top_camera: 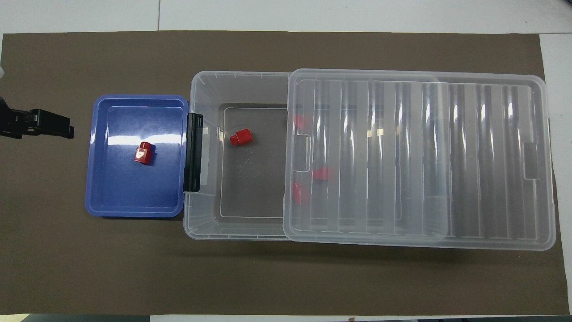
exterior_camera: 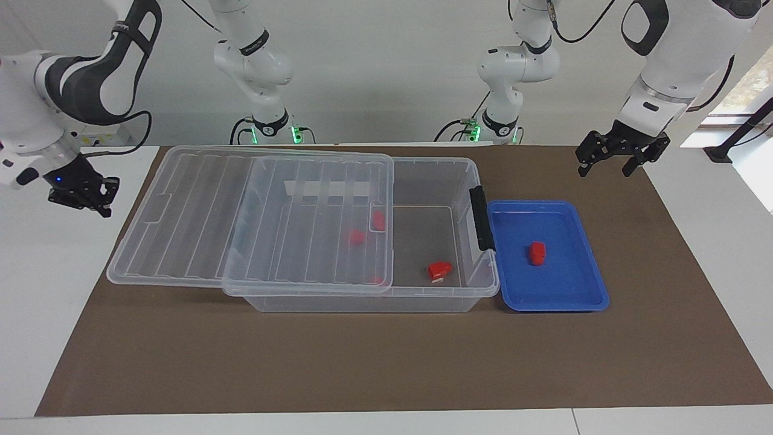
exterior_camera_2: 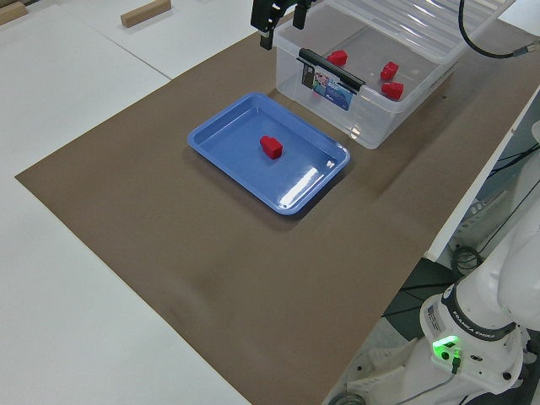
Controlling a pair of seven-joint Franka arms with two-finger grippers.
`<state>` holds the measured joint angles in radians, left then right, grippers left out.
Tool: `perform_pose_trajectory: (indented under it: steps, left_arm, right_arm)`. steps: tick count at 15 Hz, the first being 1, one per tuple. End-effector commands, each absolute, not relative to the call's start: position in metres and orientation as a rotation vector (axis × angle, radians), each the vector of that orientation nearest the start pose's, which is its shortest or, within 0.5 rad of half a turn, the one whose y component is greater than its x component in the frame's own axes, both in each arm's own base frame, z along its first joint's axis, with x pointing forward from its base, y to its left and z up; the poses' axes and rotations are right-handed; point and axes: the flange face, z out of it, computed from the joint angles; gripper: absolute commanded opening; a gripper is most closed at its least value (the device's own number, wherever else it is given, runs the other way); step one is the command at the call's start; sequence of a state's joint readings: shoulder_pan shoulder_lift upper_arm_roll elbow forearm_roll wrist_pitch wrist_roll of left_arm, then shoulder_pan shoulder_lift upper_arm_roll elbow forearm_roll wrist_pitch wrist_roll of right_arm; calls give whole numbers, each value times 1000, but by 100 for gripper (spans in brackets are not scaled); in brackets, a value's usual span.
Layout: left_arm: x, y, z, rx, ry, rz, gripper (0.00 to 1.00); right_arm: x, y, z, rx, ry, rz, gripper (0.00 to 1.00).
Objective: Place red block in blue tray from box
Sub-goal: 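Slide the clear lid back over the box with the right gripper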
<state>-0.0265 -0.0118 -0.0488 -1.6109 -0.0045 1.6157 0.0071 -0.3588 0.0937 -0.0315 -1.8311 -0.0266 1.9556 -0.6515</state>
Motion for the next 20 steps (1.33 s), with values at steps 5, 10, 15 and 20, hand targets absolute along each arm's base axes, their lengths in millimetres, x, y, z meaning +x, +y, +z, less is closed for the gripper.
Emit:
perform_pose_trajectory:
  steps: [5, 10, 15, 20]
  left_arm:
    - [551, -40, 617, -3140, 130, -17, 100]
    - [551, -39, 617, -3140, 128, -17, 100]
    - [551, -40, 617, -3140, 130, -17, 100]
    - [551, -40, 617, -3140, 130, -17, 100]
  right_arm:
    - [551, -184, 467, -3155, -391, -21, 0]
    - [555, -157, 464, -3140, -391, -17, 0]
    - [560, -112, 458, -3138, -353, -5, 0]
    - [563, -84, 458, -3142, -322, -8, 0]
